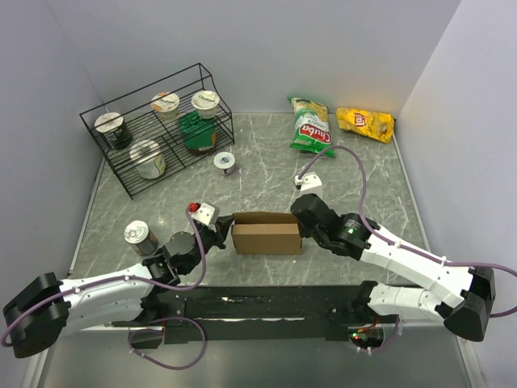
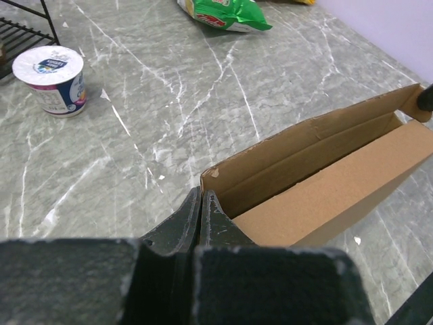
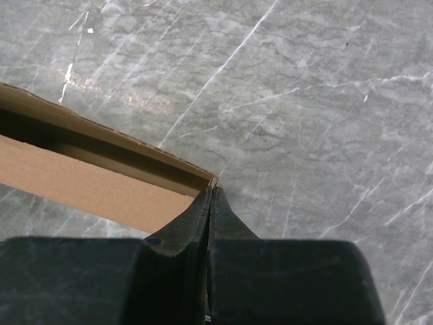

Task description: Fold the paper box

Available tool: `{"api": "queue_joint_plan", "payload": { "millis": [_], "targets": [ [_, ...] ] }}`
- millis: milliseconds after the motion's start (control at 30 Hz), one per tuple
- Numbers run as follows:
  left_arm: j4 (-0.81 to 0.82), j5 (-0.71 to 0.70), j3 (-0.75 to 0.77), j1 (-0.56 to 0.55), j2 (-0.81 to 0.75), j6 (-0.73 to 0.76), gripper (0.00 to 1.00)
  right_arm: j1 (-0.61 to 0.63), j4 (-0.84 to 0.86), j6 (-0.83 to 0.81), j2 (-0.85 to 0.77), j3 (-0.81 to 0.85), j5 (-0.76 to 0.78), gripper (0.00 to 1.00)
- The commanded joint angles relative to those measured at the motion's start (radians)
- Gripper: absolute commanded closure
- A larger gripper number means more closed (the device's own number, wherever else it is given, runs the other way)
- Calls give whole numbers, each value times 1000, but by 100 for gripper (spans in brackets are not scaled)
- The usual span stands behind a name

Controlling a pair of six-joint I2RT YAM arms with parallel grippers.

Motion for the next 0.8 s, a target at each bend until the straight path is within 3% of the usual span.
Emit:
{"api": "queue_joint_plan", "payload": {
  "millis": [0,767],
  "targets": [
    [27,10,45,-72,25,-9,99,36,130,89,-32,15,-152,100],
    [-90,-297,129,-239,192,94,99,12,-6,55,-99,56,-92,100]
  ]
}}
